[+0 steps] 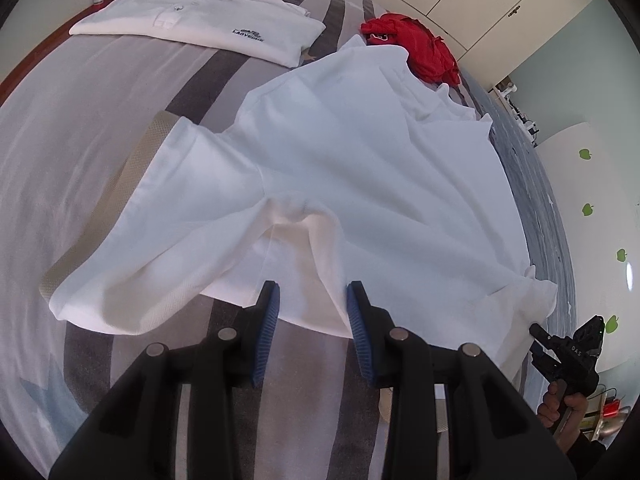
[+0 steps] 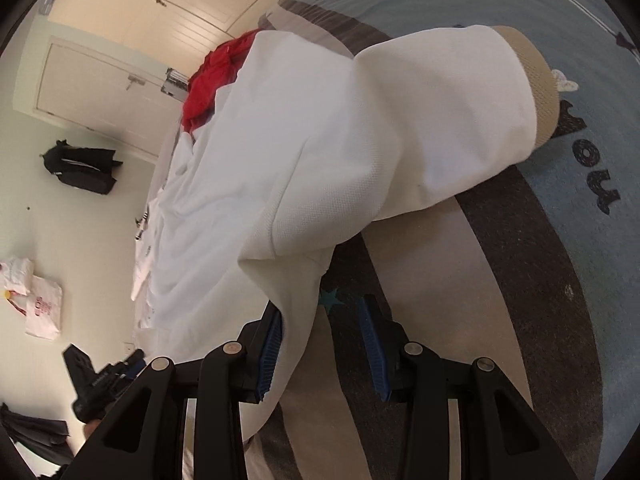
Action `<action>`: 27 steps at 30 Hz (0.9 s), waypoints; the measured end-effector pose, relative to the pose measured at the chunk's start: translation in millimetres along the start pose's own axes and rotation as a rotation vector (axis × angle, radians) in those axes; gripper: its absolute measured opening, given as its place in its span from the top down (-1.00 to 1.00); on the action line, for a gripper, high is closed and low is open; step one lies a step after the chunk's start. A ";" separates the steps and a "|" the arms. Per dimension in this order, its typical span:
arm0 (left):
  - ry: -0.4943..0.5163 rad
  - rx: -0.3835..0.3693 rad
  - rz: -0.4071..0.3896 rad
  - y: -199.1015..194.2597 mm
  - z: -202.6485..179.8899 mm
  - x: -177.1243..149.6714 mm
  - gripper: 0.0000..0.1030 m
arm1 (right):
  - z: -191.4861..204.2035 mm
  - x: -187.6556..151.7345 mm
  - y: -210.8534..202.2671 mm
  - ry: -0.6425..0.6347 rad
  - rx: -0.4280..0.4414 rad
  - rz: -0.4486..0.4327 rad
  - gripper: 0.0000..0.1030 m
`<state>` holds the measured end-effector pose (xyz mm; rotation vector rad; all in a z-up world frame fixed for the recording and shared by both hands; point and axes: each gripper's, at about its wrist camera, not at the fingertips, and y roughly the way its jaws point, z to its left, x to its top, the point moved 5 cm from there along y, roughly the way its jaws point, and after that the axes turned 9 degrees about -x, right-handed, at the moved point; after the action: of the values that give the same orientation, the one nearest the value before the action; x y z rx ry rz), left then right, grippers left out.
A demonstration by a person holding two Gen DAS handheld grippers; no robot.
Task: Fold clothes
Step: 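Grasp the garment hem with both grippers, then lift the garment with both grippers and flip it back onto the bed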
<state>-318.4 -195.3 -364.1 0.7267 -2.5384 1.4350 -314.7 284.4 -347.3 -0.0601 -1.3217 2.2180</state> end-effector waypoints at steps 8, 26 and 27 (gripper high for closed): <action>0.002 -0.046 0.019 31.4 -7.5 12.1 0.38 | 15.7 8.9 18.6 -0.025 0.019 0.014 0.30; 0.198 -0.181 -0.343 -133.5 -133.1 70.0 1.00 | 92.7 55.9 -131.5 -0.208 0.092 -0.272 0.91; 0.220 -0.190 -0.376 -154.5 -148.6 71.7 1.00 | 100.0 58.7 -148.8 -0.226 0.100 -0.301 0.91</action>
<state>-325.3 -162.0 -140.7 0.8984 -2.1872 1.0708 -330.8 286.6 -159.3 0.4114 -1.2385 2.0712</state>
